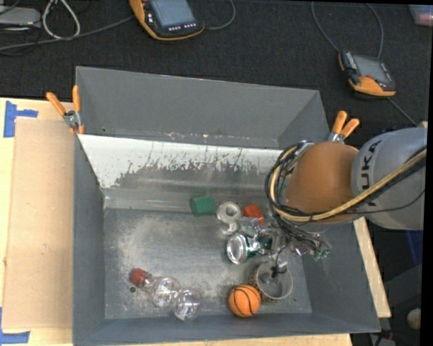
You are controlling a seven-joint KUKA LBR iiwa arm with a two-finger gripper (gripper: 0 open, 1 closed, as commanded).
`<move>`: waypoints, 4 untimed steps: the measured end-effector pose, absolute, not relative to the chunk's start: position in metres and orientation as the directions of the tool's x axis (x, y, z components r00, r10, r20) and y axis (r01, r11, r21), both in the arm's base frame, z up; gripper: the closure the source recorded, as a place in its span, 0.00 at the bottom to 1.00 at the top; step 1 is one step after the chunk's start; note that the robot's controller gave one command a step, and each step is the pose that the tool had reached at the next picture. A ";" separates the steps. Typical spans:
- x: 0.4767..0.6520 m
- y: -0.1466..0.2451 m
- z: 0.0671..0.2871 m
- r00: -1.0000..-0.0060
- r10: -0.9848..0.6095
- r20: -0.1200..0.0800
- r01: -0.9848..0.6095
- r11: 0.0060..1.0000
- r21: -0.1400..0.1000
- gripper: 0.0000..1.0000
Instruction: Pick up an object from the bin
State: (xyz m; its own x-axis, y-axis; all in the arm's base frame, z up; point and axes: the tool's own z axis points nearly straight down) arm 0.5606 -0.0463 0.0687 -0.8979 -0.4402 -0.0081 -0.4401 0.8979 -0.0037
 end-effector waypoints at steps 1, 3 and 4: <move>0.568 -0.045 0.073 -0.912 -0.410 -0.021 -0.410 0.912 -0.005 1.00; 0.565 -0.045 0.102 -0.911 -0.412 -0.011 -0.412 0.911 -0.001 1.00; 0.568 -0.044 0.124 -0.912 -0.411 -0.020 -0.411 0.912 -0.005 1.00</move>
Offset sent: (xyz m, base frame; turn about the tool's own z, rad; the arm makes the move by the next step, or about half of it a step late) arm 0.0000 0.0000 0.0000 0.0000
